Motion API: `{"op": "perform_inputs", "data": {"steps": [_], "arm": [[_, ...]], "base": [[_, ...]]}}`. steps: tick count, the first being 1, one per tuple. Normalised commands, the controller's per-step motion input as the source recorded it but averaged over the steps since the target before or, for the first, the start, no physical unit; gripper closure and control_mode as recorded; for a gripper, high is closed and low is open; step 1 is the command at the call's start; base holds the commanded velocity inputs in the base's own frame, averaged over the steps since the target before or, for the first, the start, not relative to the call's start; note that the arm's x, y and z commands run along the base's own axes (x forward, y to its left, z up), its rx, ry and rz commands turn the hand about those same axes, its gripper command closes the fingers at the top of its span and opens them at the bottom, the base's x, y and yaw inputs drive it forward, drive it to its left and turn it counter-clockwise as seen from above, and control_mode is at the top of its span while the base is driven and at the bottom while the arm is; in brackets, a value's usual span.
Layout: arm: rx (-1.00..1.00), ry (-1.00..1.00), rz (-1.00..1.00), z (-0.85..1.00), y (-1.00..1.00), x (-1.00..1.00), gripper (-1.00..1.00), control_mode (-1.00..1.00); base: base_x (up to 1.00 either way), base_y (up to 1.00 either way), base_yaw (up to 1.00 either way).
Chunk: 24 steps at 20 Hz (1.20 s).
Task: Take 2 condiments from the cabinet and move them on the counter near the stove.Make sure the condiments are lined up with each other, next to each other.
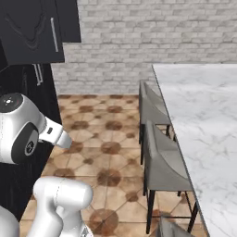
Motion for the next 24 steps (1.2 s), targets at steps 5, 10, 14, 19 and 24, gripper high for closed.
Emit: {"op": "perform_inputs", "data": {"steps": [5,10,14,19,24], "arm": [[0.0,0.0,0.0,0.0,0.0,0.0,-1.0,1.0],[0.0,0.0,0.0,0.0,0.0,0.0,-1.0,1.0],[0.0,0.0,0.0,0.0,0.0,0.0,-1.0,1.0],[0.0,0.0,0.0,0.0,0.0,0.0,-1.0,1.0],[0.0,0.0,0.0,0.0,0.0,0.0,-1.0,1.0]], "base": [[0.96,-0.26,0.13],[0.95,-0.25,0.11],[0.97,-0.23,0.11],[0.96,-0.21,0.11],[0.99,-0.2,0.12]]}}
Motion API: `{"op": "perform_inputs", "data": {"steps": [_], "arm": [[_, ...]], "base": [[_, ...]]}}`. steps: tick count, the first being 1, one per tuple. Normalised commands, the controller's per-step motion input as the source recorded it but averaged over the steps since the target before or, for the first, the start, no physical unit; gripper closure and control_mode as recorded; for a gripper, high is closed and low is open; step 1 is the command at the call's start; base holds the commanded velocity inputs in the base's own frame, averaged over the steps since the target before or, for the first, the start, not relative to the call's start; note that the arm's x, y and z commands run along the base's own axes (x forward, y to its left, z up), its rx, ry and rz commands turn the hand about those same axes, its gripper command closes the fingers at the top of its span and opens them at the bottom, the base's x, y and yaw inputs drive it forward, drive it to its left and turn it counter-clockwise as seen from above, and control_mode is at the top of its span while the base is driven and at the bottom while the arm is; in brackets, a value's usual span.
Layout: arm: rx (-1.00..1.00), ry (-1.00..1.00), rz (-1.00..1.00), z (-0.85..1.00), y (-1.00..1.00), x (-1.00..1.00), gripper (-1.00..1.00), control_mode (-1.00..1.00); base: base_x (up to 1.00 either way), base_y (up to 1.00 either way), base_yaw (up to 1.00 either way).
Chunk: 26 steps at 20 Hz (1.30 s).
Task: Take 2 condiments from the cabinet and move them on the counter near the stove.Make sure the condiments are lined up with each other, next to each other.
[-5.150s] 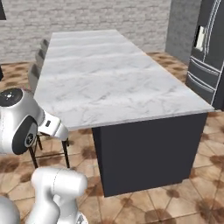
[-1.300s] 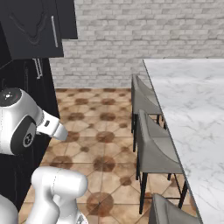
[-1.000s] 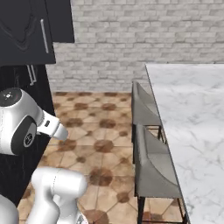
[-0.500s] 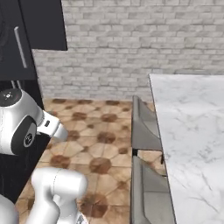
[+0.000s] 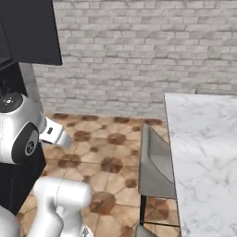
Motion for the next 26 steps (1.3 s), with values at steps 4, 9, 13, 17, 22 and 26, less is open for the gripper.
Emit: {"op": "perform_inputs", "data": {"steps": [4,9,13,17,22,26], "arm": [[0.0,0.0,0.0,0.0,0.0,0.0,-1.0,1.0],[0.0,0.0,0.0,0.0,0.0,0.0,-1.0,1.0],[0.0,0.0,0.0,0.0,0.0,0.0,-1.0,1.0],[0.0,0.0,0.0,0.0,0.0,0.0,-1.0,1.0],[0.0,0.0,0.0,0.0,0.0,0.0,-1.0,1.0],[0.0,0.0,0.0,0.0,0.0,0.0,-1.0,1.0]], "base": [[0.98,-0.23,0.14],[0.9,-0.18,0.18],[0.51,0.0,0.36],[0.44,0.0,0.47],[0.49,0.0,0.46],[0.68,0.0,0.46]]}}
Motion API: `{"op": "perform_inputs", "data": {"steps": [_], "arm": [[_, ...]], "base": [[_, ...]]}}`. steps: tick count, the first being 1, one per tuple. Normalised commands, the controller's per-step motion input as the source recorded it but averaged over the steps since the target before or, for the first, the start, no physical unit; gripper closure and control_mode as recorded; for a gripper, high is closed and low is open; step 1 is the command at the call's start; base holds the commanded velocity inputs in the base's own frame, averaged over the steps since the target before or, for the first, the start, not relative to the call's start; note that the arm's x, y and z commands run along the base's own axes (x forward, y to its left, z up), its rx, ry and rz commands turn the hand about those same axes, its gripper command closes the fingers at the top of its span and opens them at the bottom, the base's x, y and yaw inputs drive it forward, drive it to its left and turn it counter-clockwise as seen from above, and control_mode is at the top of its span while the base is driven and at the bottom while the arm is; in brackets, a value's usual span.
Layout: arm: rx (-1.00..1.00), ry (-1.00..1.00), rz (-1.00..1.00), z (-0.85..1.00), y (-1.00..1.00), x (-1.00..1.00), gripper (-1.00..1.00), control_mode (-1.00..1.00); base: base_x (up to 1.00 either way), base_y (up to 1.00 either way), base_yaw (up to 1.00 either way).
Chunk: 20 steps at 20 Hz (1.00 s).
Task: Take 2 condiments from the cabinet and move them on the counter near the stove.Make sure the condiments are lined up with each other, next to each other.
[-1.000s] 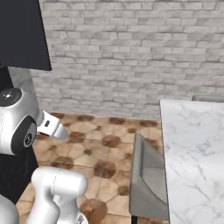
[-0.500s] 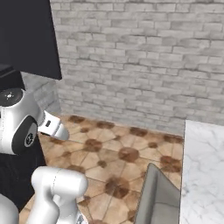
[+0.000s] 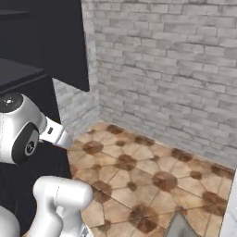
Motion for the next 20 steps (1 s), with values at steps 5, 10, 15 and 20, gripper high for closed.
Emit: {"op": "perform_inputs", "data": {"steps": [5,10,15,20], "arm": [[0.0,0.0,0.0,0.0,0.0,0.0,-1.0,1.0],[0.0,0.0,0.0,0.0,0.0,0.0,-1.0,1.0],[0.0,0.0,0.0,0.0,0.0,0.0,-1.0,1.0],[0.0,0.0,0.0,0.0,0.0,0.0,-1.0,1.0]], "base": [[0.71,-0.02,0.49],[0.59,-0.01,0.49],[0.39,0.01,0.55],[0.53,0.02,0.55]]}}
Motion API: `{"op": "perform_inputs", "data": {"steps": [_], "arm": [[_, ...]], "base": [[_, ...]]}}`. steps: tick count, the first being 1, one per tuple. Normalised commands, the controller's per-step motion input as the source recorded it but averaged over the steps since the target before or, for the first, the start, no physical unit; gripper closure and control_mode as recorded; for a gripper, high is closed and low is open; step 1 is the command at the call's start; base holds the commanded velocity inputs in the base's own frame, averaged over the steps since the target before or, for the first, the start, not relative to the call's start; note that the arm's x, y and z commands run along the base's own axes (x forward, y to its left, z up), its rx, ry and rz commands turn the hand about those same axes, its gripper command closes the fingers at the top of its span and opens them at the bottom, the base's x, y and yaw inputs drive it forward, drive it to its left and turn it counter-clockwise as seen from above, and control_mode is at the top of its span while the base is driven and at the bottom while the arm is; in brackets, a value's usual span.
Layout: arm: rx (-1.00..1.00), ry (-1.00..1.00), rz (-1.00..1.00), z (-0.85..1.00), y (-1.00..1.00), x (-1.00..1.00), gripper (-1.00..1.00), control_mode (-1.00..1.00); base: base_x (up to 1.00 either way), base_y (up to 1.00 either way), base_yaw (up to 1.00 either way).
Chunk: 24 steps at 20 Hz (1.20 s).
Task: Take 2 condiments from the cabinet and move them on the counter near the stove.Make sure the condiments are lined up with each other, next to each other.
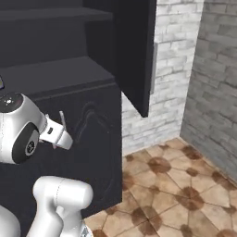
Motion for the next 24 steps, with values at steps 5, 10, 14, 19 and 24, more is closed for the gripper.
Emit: {"op": "perform_inputs", "data": {"steps": [5,10,14,19,24], "arm": [[0.0,0.0,0.0,0.0,0.0,0.0,-1.0,1.0],[0.0,0.0,0.0,0.0,0.0,0.0,-1.0,1.0],[0.0,0.0,0.0,0.0,0.0,0.0,-1.0,1.0],[0.0,0.0,0.0,0.0,0.0,0.0,-1.0,1.0],[0.0,0.0,0.0,0.0,0.0,0.0,-1.0,1.0]], "base": [[0.61,-0.24,0.51],[0.58,-0.18,0.5],[0.61,-0.14,0.53],[0.51,-0.19,0.51],[0.35,-0.25,0.47]]}}
